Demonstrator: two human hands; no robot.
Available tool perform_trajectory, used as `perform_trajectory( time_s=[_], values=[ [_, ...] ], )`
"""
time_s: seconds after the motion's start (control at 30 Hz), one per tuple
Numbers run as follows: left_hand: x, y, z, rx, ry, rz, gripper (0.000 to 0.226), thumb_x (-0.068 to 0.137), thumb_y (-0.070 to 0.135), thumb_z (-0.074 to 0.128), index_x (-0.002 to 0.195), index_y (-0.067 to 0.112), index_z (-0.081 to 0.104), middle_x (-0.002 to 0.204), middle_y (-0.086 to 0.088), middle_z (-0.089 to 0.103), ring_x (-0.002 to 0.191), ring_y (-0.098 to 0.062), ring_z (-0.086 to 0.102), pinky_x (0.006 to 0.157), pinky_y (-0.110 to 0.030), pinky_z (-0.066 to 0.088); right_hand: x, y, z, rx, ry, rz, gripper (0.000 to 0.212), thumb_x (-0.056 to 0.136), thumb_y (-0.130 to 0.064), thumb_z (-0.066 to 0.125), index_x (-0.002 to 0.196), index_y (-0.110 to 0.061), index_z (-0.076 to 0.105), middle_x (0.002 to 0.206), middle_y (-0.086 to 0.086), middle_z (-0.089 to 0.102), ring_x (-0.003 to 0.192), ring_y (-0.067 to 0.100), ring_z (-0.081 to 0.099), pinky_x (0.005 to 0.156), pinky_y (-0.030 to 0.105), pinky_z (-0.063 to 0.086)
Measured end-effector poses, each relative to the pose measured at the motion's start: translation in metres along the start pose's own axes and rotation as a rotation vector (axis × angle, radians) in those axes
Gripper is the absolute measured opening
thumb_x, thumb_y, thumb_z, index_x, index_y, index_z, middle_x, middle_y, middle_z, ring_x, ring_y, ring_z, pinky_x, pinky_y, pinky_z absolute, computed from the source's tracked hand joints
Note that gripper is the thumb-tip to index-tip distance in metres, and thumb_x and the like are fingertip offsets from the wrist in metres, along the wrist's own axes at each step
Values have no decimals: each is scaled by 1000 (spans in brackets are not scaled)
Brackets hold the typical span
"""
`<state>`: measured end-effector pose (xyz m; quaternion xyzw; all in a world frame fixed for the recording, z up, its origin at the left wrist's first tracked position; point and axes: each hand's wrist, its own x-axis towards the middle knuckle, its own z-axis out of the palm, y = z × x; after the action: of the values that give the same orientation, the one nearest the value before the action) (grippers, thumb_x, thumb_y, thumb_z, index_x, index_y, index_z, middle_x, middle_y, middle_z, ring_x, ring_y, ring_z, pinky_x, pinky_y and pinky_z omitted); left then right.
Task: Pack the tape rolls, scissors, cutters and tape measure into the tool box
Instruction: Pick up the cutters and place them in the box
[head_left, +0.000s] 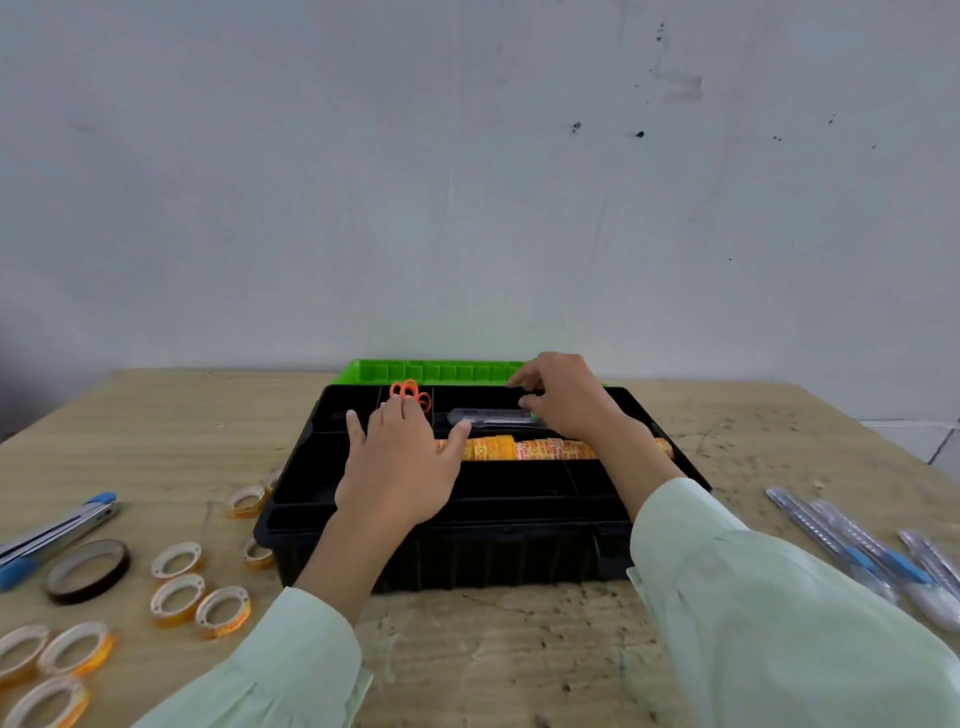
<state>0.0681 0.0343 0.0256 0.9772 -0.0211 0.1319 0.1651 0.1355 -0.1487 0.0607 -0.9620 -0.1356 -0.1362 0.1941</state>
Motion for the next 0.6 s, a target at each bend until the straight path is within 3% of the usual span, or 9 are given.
perform_trajectory(
  time_s=[0.17,0.27,0.33,0.4,0.47,0.53,0.6],
  values=[
    [-2,14,0,85,192,108,58,95,51,34,131,8,45,133,-7,49,129,-25,41,119,-45,12,-43,10,-31,279,449,40,23,89,-4,55,96,-16,74,91,-2,71,82,11,62,75,14,45],
    [-6,43,4,46,154,225,62,94,55,31,135,10,43,138,-6,47,133,-22,37,119,-43,10,-76,31,-39,444,677,207,20,88,-5,56,93,-18,71,80,-3,69,74,11,62,65,11,43],
    [-8,66,12,56,60,307,70,93,60,24,143,11,33,149,-4,36,141,-19,26,120,-43,5,-96,54,-35,442,740,338,19,89,-6,54,97,-16,68,78,2,67,76,19,61,63,18,42],
    [-8,85,21,90,-56,349,77,91,64,17,148,12,22,156,-4,24,146,-18,14,120,-44,0,-114,86,-28,333,625,487,23,90,-9,52,109,-16,63,89,4,66,90,25,61,70,27,43],
    [-7,90,28,132,-115,361,81,89,67,10,149,13,20,157,-3,22,147,-18,12,120,-46,-2,-131,116,-23,195,393,632,36,91,-10,54,126,-15,53,112,6,64,109,28,56,84,35,46],
    [-6,89,33,170,-125,368,83,87,68,6,148,13,23,156,-3,25,146,-18,14,120,-46,-3,-149,140,-22,4,184,788,48,89,-11,56,136,-13,44,133,9,54,124,29,47,97,41,42],
    [-6,87,34,187,-120,366,84,87,68,5,147,13,24,155,-3,27,146,-17,16,120,-46,-3,-162,152,-24,-170,83,906,51,89,-12,53,139,-12,40,143,11,43,133,29,36,108,46,33]
  ],
)
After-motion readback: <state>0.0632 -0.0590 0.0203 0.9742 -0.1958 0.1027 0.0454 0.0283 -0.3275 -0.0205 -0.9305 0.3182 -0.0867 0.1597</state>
